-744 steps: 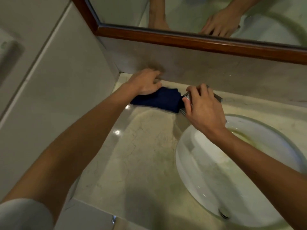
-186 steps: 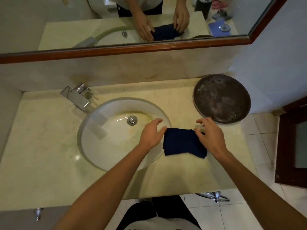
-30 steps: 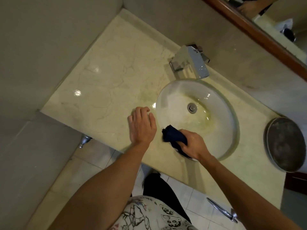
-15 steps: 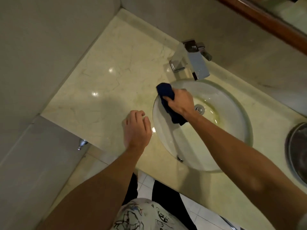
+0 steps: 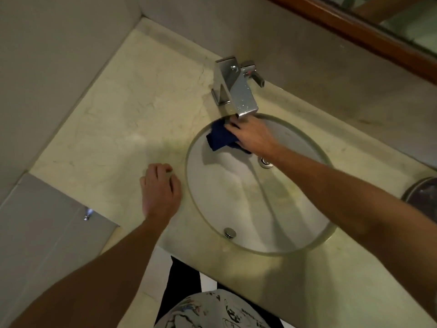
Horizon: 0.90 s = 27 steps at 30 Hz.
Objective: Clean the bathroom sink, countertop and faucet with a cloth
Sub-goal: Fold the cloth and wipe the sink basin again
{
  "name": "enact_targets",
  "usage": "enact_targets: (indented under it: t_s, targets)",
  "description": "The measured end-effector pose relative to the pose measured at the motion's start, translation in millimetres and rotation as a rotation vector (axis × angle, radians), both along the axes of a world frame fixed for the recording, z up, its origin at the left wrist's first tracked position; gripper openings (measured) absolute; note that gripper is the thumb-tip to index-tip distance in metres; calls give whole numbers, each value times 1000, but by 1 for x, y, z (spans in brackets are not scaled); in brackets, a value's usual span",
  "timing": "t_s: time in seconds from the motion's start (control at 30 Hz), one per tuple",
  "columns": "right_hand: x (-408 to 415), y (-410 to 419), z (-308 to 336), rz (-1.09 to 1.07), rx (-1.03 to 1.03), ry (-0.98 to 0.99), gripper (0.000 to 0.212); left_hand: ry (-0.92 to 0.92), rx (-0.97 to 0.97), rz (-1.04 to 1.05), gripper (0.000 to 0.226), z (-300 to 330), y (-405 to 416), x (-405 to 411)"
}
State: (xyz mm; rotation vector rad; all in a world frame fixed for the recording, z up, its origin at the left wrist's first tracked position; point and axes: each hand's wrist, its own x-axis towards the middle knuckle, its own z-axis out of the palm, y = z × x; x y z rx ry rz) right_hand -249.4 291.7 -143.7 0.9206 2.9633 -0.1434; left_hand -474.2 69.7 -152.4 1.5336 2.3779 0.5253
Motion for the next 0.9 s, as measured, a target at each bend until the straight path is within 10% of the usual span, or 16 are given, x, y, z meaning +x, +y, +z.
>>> enact_targets:
  t_s: [0.23, 0.53, 0.9]
  targets:
    - [98, 41, 7, 47, 198, -82, 46, 44, 9, 6, 28, -2, 1, 1]
    - [222, -135, 6, -524, 9, -272, 60, 52, 46, -25, 21, -2, -1, -1]
    - [85, -297, 25, -1029, -297, -53, 49, 79, 61, -35, 14, -7, 0, -3]
